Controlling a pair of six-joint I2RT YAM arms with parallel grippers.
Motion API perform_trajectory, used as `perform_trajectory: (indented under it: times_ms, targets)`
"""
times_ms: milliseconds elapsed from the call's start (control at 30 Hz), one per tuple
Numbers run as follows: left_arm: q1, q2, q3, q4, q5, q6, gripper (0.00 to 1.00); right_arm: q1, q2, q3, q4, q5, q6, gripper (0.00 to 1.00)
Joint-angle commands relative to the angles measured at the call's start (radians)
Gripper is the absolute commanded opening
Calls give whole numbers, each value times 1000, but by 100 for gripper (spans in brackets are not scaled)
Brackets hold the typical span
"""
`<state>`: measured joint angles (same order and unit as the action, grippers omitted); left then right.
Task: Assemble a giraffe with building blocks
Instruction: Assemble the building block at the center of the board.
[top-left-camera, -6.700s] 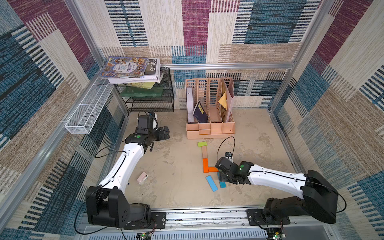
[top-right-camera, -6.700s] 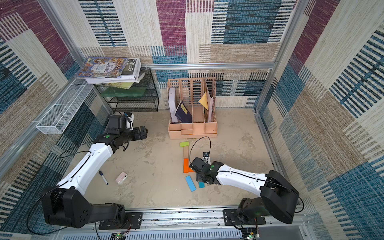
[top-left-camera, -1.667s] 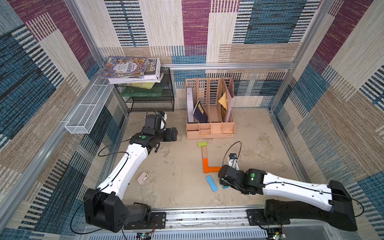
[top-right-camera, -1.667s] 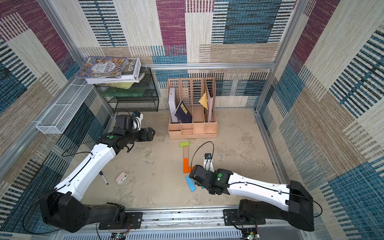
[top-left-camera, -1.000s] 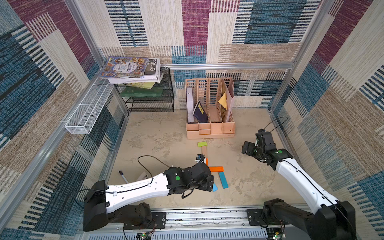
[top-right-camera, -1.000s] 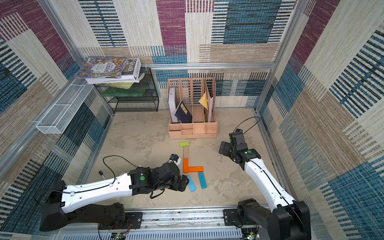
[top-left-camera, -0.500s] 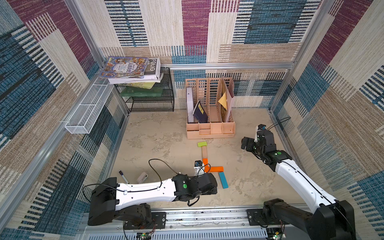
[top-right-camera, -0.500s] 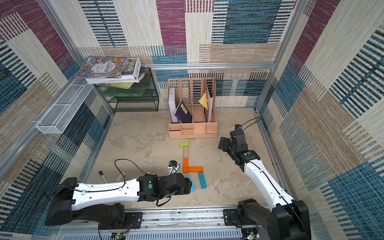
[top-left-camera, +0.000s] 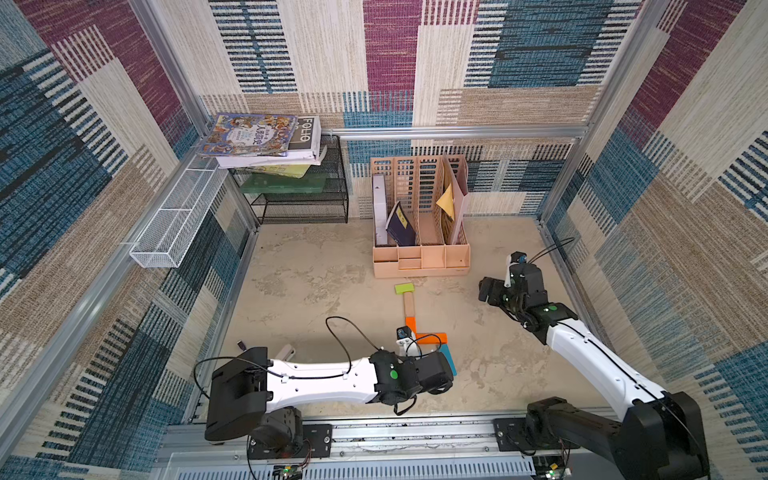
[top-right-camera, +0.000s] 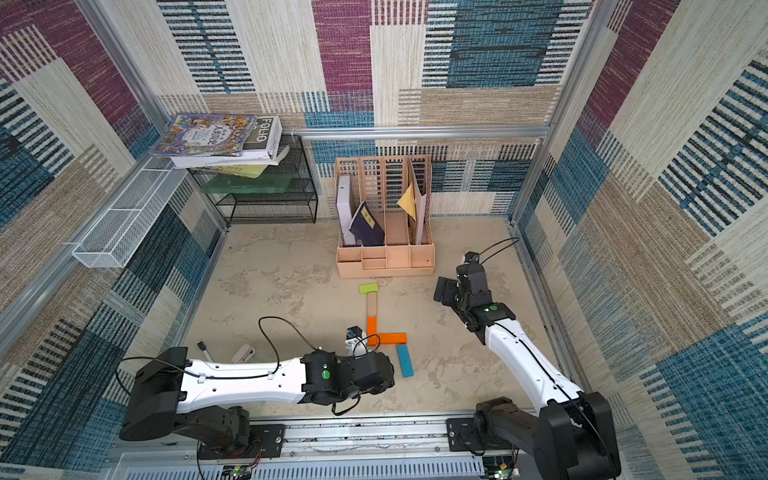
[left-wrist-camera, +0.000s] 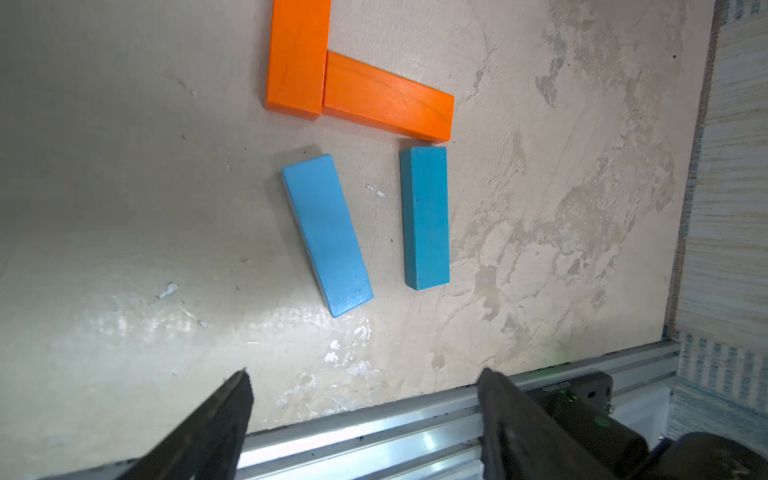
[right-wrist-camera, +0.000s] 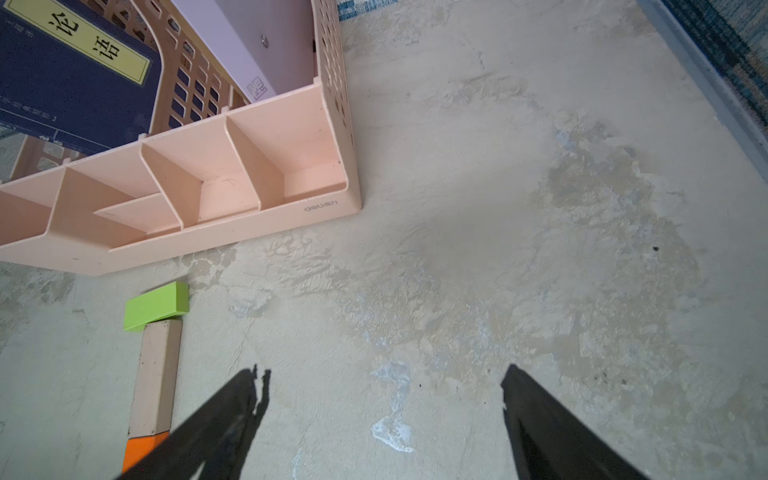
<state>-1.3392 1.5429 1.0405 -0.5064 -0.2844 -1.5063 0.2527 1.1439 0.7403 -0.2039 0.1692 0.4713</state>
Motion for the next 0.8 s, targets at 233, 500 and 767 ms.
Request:
perform_trajectory:
  times_ms: [233, 500, 767]
  targets:
    - [-11, 171, 217, -309, 88, -336, 72, -11, -23, -4, 16, -25, 1, 95]
    - [38, 234, 221, -291, 112, -316, 76, -26, -41, -12, 18, -53, 4, 95]
    - [85, 322, 257, -240, 176, -263, 76, -31, -41, -14, 17, -62, 8, 95]
